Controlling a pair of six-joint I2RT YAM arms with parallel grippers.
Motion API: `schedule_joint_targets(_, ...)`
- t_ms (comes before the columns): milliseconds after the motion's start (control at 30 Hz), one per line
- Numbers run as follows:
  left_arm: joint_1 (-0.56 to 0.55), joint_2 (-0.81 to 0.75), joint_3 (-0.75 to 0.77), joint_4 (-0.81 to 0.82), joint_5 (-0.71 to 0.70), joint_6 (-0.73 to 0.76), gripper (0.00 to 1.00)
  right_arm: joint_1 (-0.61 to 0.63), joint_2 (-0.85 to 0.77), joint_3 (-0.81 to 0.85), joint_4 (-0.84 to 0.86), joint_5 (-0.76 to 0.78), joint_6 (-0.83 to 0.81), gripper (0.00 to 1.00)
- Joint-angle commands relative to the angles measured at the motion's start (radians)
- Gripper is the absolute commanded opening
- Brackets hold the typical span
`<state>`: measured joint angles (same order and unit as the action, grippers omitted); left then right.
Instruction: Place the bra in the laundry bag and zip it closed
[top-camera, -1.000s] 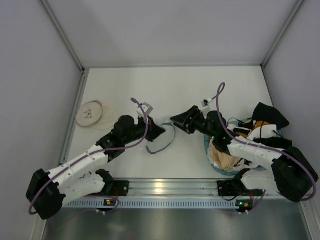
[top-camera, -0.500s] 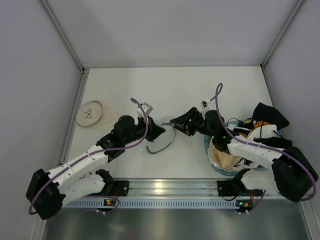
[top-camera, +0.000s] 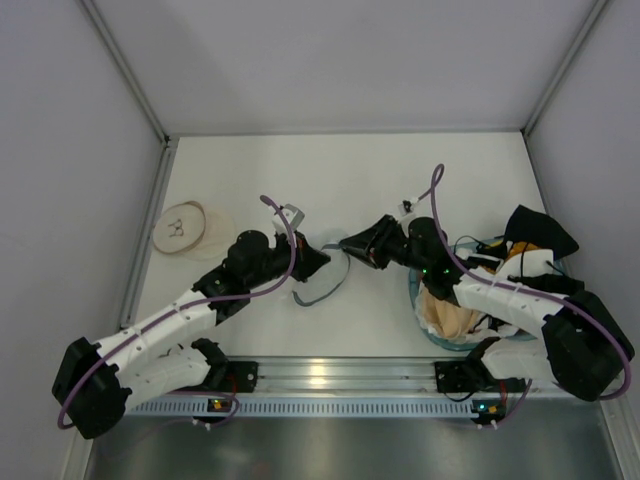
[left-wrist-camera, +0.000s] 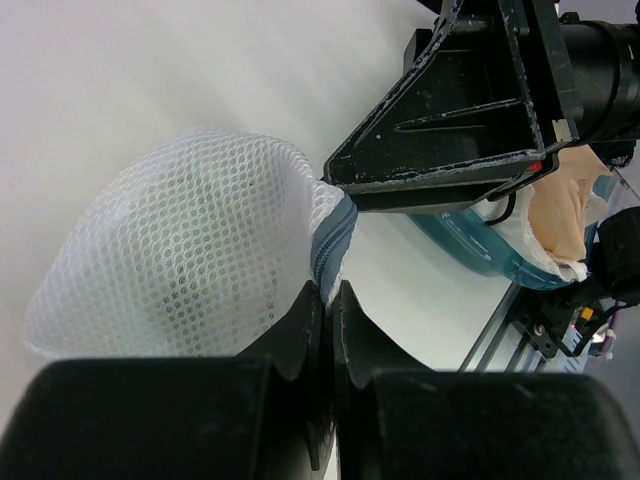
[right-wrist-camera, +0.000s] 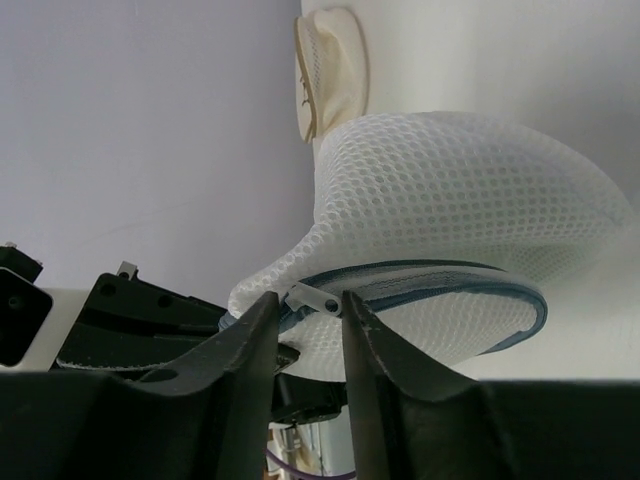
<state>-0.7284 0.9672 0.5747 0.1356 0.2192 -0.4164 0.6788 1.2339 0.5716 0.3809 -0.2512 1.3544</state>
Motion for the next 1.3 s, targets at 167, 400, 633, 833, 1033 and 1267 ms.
schedule_joint_targets(167,-0.003,-0.010,0.027,0.088,0.009,0.007,0.00,0.016,-0.014,0.045,0.007,0.024,-0.014,0.13)
schedule_joint_targets(400,-0.003,-0.019,0.014,0.088,0.005,0.007,0.00,0.016,-0.027,0.071,-0.049,0.076,-0.087,0.00)
schedule_joint_targets(633,-0.002,-0.090,0.011,0.068,-0.130,-0.024,0.00,0.016,-0.057,0.091,-0.226,0.190,-0.231,0.00)
schedule_joint_targets(833,-0.002,-0.165,-0.007,0.045,-0.208,-0.048,0.00,0.015,-0.103,0.056,-0.326,0.247,-0.307,0.00)
schedule_joint_targets(1033,0.000,-0.177,-0.039,0.013,-0.224,-0.072,0.13,0.011,-0.149,0.008,-0.378,0.290,-0.359,0.00)
schedule_joint_targets(1267,-0.002,-0.070,0.200,-0.345,-0.167,0.163,0.80,0.011,-0.143,0.122,-0.473,0.276,-0.667,0.00)
